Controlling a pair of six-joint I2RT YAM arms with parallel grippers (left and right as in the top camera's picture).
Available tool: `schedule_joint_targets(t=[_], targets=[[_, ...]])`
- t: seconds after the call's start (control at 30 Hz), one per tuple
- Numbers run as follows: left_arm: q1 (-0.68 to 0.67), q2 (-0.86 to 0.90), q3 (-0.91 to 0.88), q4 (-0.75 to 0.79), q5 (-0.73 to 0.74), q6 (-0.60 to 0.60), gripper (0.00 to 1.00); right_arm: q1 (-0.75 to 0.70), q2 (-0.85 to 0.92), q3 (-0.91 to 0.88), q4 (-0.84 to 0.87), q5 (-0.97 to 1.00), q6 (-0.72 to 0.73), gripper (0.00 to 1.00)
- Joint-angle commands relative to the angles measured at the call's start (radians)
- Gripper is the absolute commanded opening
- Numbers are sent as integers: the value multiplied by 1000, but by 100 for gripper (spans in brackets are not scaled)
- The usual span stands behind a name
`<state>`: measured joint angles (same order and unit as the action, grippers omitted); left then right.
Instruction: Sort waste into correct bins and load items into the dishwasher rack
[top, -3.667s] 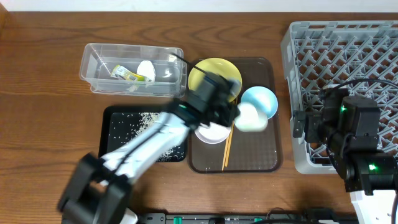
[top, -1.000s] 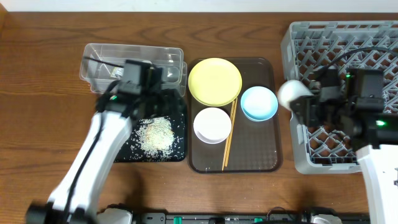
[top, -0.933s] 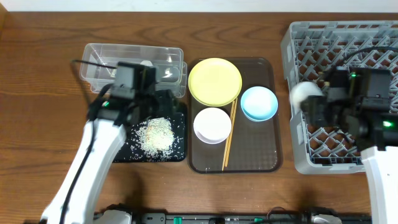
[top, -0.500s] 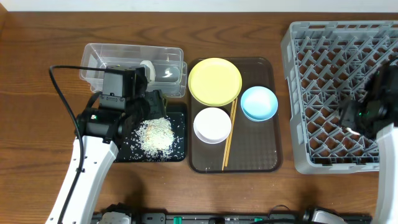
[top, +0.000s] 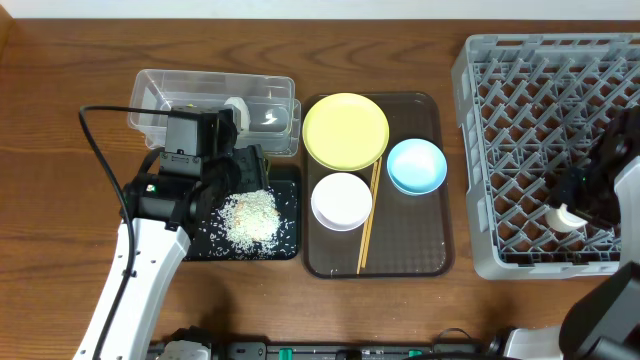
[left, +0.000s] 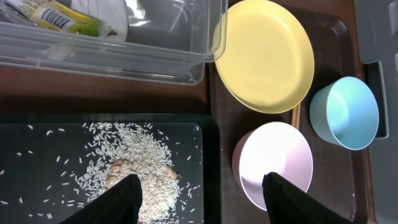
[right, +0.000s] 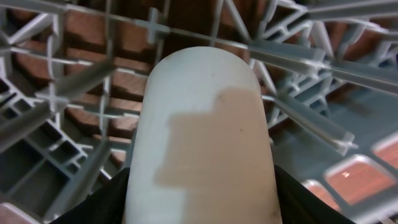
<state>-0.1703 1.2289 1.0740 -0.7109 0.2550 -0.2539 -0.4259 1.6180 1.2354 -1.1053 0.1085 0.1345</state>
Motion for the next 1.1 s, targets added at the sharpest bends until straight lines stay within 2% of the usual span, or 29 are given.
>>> schedule_joint_targets(t=[0.0,0.13,0.23,0.33,0.43,0.5,0.73,0.83,0.93,1.0,1.07], targets=[[5,6,10,-8,-14,14,65,-12,-1,15,5,-88,18,47],[5,6,10,-47,-64,11,66,-12,-24,50,-11,-122,18,60],[5,5,10,-100,-172,-33,66,-10,-63,106,-26,-161,18,69],[5,5,10,-133,-216,-39,67,2,-112,156,-33,-169,18,89],[5,5,10,-143,-215,-39,67,14,-155,164,-34,-165,-2,82],[5,5,10,-142,-215,-40,67,14,-167,164,-43,-183,3,82],[5,5,10,-142,-215,-39,67,98,-168,155,-42,-428,-65,74],[9,5,10,-148,-229,-61,67,197,-165,148,-7,-426,-75,72],[31,5,10,-180,-282,-177,67,316,-160,132,58,-390,-80,68],[58,5,10,-194,-282,-194,67,391,-153,117,103,-319,-61,60],[79,5,10,-199,-282,-194,67,459,-140,97,152,-249,-18,58]])
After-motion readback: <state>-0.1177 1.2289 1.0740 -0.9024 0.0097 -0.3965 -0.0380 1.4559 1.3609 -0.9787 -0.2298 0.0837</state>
